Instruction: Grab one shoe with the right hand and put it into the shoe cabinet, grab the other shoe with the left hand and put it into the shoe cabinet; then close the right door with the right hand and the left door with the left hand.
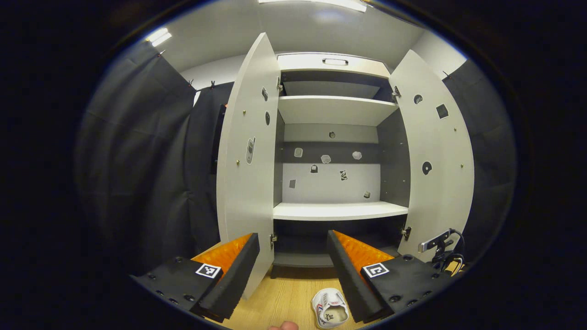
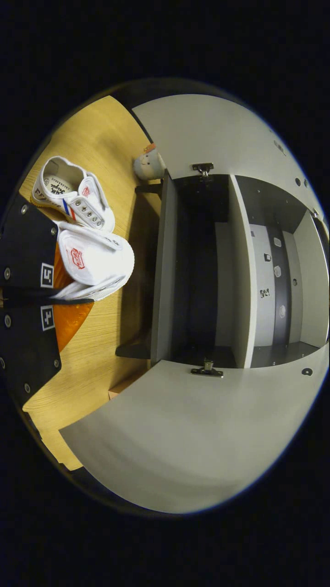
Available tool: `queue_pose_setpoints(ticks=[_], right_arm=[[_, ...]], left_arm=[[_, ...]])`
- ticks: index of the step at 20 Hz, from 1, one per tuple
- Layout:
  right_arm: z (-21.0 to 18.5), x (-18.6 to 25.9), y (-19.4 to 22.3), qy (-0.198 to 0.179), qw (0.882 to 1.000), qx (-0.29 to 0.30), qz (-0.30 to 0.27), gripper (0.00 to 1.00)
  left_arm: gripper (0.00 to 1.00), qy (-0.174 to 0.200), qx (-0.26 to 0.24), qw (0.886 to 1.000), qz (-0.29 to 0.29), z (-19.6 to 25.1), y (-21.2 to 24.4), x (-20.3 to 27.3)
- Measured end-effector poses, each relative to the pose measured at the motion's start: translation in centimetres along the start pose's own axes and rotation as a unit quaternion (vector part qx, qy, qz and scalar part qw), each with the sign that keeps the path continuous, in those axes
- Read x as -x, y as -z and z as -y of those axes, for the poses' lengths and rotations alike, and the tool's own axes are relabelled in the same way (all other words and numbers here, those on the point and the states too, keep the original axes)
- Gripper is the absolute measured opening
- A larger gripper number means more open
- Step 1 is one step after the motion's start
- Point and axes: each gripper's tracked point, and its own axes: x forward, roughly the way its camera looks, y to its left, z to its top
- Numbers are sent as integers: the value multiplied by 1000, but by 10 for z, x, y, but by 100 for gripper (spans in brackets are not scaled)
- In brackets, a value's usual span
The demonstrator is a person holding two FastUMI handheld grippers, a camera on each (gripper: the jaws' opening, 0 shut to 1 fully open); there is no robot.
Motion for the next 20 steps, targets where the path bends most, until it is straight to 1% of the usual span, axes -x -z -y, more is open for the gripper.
queue_pose_setpoints(ticks=[1,2,3,4,7,8,9,11,13,16,18,19,20], right_arm=[[0,5,-9,2,1000,2,5,0],[-1,11,-20,3,1000,2,10,0],[-2,19,-31,4,1000,-2,16,0],[-3,27,-46,5,1000,-5,25,0],[-8,47,-115,9,997,-7,71,0],[-9,51,-141,9,996,-7,86,0],[-10,54,-166,11,995,-8,98,0],[-8,52,-214,17,993,-18,112,0],[-2,43,-262,25,991,-31,128,0],[10,7,-323,52,987,-37,146,0],[16,-18,-350,63,986,-44,146,0],[18,-31,-360,68,987,-47,141,0],[21,-44,-370,75,987,-48,136,0]], left_arm=[[96,1,2,1000,1,0,0,0],[94,2,4,1000,3,0,0,-2],[96,4,6,1000,5,0,0,-1],[96,5,7,1000,6,0,1,-1],[96,9,5,1000,10,-1,4,-1],[94,12,6,1000,12,-1,5,-2],[96,14,9,1000,12,0,6,-1],[96,16,18,1000,13,-1,8,-2],[96,15,30,999,11,-3,9,-3],[96,14,44,999,5,-7,13,-4],[96,11,53,999,-1,-11,15,-3],[94,13,54,998,-1,-9,15,-2],[96,10,51,999,1,-11,14,-2]])
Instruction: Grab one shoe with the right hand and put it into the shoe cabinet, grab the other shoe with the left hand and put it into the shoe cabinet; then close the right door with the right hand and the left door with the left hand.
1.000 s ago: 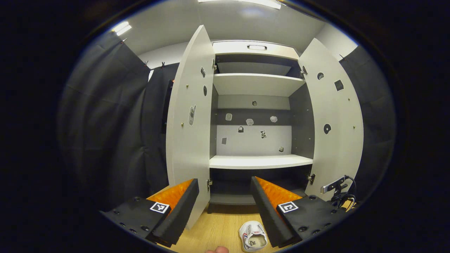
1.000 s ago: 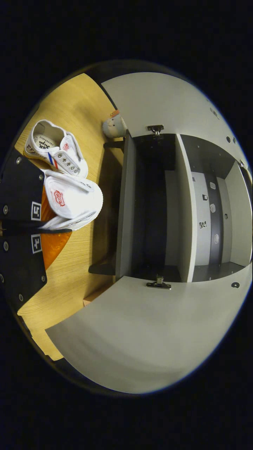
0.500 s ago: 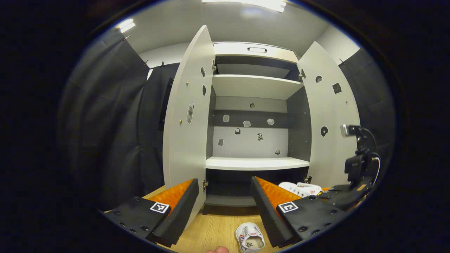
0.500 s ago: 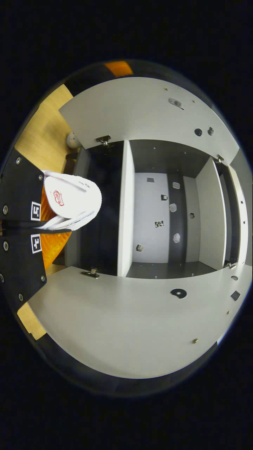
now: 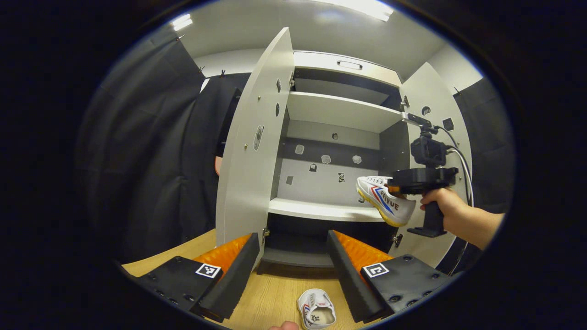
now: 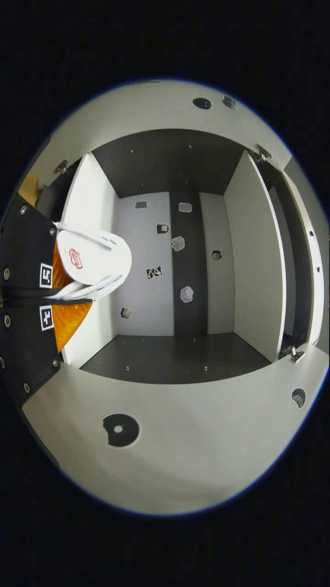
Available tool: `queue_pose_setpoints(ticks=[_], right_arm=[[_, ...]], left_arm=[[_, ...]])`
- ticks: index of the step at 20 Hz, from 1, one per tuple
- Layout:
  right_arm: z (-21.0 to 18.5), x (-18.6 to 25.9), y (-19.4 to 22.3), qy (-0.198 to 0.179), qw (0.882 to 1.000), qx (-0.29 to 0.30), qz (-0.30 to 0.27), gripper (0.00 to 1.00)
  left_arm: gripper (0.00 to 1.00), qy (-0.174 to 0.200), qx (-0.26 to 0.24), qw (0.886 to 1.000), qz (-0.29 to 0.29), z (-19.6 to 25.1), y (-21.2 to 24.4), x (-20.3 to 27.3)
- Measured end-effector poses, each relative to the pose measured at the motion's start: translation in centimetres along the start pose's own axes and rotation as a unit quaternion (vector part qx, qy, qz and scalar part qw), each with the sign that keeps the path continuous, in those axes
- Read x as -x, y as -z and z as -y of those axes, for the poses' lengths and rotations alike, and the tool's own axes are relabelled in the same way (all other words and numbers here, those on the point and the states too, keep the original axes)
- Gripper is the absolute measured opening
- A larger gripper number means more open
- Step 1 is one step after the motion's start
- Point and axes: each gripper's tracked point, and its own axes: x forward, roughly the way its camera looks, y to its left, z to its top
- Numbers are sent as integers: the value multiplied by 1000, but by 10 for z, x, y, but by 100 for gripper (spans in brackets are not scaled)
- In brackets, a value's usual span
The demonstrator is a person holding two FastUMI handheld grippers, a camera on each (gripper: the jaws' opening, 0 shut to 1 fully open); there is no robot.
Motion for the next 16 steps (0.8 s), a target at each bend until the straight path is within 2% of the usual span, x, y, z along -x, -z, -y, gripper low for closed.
queue_pose_setpoints(ticks=[3,8,16], right_arm=[[1,-47,-8,25,999,19,-17,0],[-8,-107,3,48,996,52,-51,0],[-1,-137,40,72,990,52,-106,0]], left_arm=[[96,-7,-7,1000,6,-8,-2,1],[96,-24,-5,1000,2,-23,1,0],[96,-45,-13,999,7,-40,1,1]])
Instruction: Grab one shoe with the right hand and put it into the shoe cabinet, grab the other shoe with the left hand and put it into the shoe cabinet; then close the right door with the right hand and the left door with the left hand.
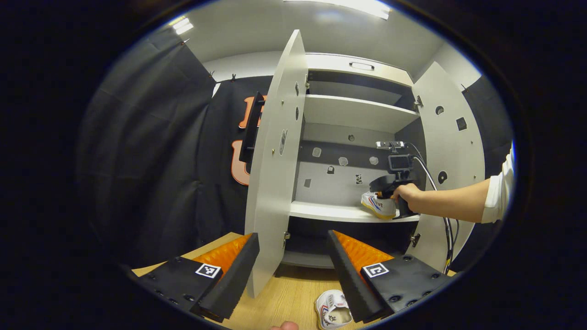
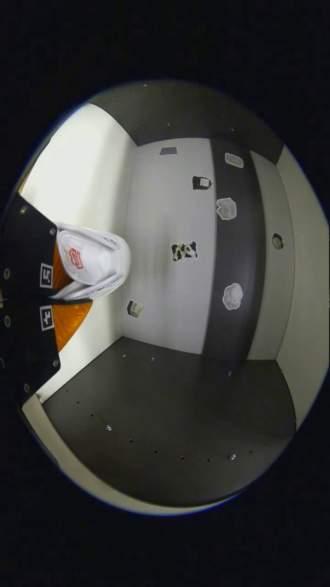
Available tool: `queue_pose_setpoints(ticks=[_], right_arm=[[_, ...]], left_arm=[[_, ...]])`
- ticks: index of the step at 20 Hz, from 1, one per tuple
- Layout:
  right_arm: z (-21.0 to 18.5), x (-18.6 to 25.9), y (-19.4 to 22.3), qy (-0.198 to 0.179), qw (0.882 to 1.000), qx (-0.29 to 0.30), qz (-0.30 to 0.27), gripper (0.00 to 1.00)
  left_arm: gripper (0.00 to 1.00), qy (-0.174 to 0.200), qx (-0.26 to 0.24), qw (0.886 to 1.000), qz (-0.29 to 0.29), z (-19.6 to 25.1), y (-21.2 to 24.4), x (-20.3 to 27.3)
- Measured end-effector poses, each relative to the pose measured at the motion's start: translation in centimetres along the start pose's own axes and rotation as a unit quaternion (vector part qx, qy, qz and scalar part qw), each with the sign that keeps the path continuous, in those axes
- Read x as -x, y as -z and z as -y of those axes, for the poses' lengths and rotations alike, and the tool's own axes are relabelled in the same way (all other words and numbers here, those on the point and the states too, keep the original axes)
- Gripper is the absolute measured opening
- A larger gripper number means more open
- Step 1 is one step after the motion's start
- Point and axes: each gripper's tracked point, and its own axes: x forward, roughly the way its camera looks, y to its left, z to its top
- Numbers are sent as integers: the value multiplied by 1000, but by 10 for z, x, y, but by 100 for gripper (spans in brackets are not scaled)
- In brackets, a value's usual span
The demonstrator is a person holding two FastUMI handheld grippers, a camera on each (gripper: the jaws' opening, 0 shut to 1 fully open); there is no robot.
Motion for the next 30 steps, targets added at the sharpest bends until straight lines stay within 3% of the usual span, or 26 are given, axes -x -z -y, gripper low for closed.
queue_pose_setpoints(ticks=[4,6,9,11,12,15,19,25,29,30], right_arm=[[1,-3,4,-3,1000,-5,-10,1],[-2,-1,4,-11,1000,-9,-11,4],[-3,5,10,-22,1000,-1,-20,20],[-5,12,7,-32,999,4,-16,18],[0,17,4,-31,999,10,-11,23],[8,37,-4,-43,999,26,7,59],[20,79,-35,-66,995,21,66,78],[32,170,-75,-102,982,12,161,91],[44,229,-68,-120,970,-7,212,97],[46,243,-61,-124,968,-11,219,94]], left_arm=[[96,4,0,1000,-3,1,2,-1],[96,7,-1,1000,-4,3,4,-1],[96,11,-1,1000,-2,4,4,-1],[96,14,0,1000,0,6,4,-2],[96,15,0,1000,0,6,5,-3],[96,20,3,1000,-1,10,7,-4],[96,32,2,999,2,19,6,-6],[96,49,-3,999,3,32,4,-9],[96,63,-5,998,1,44,4,-10],[96,65,-6,998,0,46,5,-10]])
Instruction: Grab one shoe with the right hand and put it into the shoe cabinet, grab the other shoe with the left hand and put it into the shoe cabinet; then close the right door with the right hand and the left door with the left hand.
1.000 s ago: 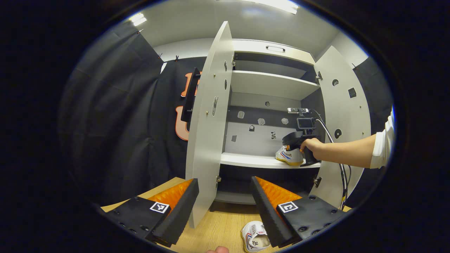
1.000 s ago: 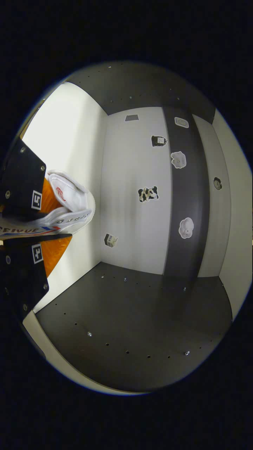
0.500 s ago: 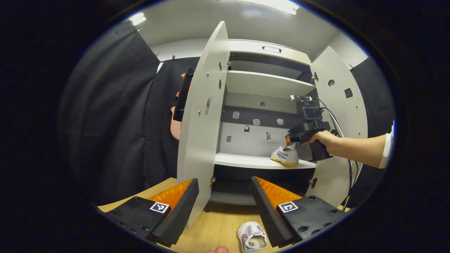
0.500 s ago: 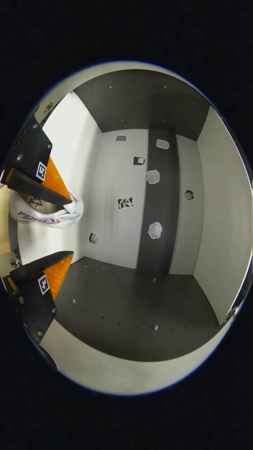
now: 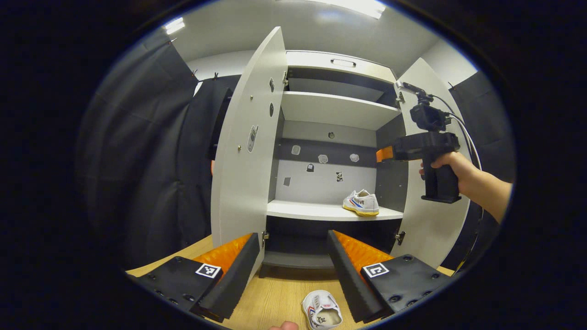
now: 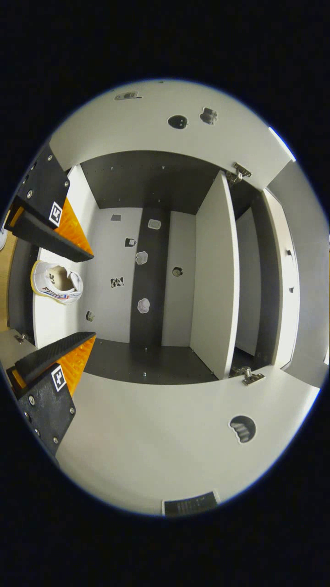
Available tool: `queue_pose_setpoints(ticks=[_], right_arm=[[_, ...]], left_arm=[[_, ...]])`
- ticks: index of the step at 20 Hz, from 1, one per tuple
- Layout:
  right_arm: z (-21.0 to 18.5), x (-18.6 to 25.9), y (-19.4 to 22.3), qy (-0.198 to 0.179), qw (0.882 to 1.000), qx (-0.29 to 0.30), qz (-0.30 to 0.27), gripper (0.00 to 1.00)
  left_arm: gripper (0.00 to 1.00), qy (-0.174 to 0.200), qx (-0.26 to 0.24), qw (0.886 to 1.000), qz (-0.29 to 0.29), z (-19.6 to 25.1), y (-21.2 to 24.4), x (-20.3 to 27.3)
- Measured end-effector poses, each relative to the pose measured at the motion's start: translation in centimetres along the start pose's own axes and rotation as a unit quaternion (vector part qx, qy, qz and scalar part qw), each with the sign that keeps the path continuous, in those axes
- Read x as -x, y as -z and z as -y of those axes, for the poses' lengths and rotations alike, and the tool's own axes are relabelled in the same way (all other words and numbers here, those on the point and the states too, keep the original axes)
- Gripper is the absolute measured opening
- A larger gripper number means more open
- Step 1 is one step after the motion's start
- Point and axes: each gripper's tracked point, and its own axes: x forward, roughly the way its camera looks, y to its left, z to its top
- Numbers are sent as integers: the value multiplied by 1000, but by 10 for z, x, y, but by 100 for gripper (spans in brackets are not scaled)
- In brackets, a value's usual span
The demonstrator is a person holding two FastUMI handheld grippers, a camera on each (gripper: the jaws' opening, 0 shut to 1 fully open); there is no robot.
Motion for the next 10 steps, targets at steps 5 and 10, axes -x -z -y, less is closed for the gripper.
queue_pose_setpoints(ticks=[5,10], right_arm=[[4,71,27,-5,1000,-26,11,94],[17,128,73,11,1000,-17,21,94]], left_arm=[[96,14,-7,1000,-1,18,3,1],[96,21,-6,1000,-19,30,19,2]])
